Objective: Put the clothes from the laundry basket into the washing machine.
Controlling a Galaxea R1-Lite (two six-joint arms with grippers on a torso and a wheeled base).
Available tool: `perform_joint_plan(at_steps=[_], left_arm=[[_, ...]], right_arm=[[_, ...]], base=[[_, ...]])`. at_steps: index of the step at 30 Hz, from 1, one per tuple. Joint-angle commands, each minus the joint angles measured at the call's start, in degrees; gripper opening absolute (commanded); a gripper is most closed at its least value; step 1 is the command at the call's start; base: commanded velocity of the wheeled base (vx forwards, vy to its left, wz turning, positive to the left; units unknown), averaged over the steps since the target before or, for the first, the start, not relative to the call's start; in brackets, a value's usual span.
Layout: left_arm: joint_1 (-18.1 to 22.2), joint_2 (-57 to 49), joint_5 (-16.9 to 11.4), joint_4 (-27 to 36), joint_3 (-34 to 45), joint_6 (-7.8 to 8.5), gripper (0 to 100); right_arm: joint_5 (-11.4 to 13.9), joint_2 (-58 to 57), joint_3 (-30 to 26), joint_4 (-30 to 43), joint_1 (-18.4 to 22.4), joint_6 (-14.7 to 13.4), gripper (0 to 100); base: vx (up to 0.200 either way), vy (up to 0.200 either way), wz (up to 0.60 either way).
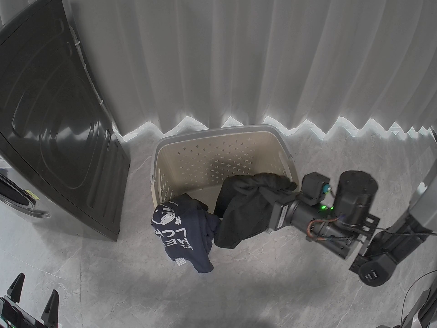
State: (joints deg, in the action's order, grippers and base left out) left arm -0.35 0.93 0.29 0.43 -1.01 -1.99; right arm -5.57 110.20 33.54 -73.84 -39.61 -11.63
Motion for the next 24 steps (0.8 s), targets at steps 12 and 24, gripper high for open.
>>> perform_joint_plan(at_steps=[12, 24], left_arm=[[-0.1, -0.9, 0.1, 0.0, 1.0, -0.21, 100], [-0.1, -0.9, 0.1, 0.0, 1.0, -0.21, 100]], right_arm=[[1.8, -21.9, -7.8, 2.1, -2.7, 3.1, 0], [2.0, -22.1, -7.8, 1.3, -2.4, 2.9, 0]], base=[[-0.067, 0.000, 0.00], [-0.100, 0.000, 0.00]])
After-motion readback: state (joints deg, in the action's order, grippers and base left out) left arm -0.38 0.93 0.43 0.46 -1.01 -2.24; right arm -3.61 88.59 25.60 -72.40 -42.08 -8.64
